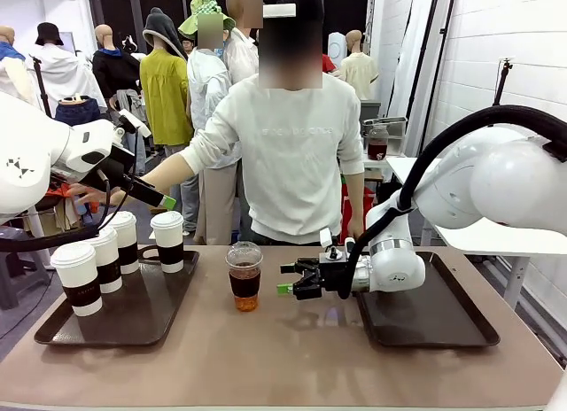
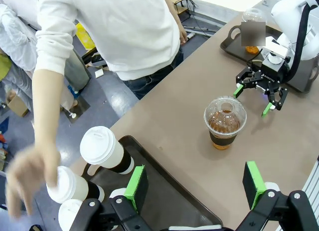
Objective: Distribute the coffee onto the tray.
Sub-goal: Pick up another iced Americano from the middle of the table and place it on the right Handle tray.
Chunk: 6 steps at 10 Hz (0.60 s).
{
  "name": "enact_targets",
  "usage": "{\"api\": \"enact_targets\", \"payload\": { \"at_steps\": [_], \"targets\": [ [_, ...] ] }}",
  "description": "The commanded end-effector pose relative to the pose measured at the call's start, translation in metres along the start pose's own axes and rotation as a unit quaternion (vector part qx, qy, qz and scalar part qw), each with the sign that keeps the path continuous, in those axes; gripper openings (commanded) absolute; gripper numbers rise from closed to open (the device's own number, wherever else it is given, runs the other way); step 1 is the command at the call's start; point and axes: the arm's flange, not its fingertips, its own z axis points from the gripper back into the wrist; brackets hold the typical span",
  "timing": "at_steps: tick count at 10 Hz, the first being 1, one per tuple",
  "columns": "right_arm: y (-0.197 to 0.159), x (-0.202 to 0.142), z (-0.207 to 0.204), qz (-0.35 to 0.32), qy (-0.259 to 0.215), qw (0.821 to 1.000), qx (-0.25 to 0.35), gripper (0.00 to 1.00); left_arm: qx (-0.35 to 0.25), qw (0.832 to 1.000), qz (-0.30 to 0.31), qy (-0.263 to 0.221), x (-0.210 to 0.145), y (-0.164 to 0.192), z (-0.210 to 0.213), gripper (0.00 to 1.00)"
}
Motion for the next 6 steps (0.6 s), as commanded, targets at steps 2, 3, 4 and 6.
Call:
{"api": "enact_targets", "payload": {
  "at_steps": [2, 3, 4, 6],
  "targets": [
    [0.0, -0.001, -0.028, 0.0, 0.004, 1.0, -0.01, 1.0, -0.004, 1.0, 0.001, 0.002, -0.001, 0.0, 0.001, 1.0],
    [-0.001, -0.002, -0.035, -0.003, 0.005, 1.0, -0.012, 1.0, -0.004, 1.0, 0.001, 0.002, -0.001, 0.0, 0.001, 1.0],
    [-0.002, -0.002, -0.041, -0.007, 0.003, 1.0, -0.019, 1.0, -0.004, 1.0, 0.001, 0.002, -0.001, 0.0, 0.001, 1.0],
    [-0.002, -0.004, -0.05, -0.01, 0.001, 1.0, -0.027, 1.0, -0.004, 1.0, 0.001, 0.002, -0.001, 0.0, 0.001, 1.0]
  ]
}}
